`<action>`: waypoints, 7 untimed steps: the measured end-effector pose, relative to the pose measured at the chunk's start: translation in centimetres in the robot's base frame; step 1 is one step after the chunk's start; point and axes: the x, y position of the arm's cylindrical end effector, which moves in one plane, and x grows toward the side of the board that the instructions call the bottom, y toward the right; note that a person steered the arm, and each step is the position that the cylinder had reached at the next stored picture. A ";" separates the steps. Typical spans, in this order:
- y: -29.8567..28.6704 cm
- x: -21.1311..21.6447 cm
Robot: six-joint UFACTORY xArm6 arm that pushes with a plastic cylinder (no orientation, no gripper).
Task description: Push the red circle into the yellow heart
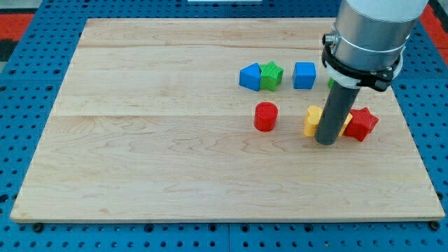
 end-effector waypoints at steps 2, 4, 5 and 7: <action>-8.0 5.6; -24.7 1.5; -23.0 -0.6; -16.6 -4.9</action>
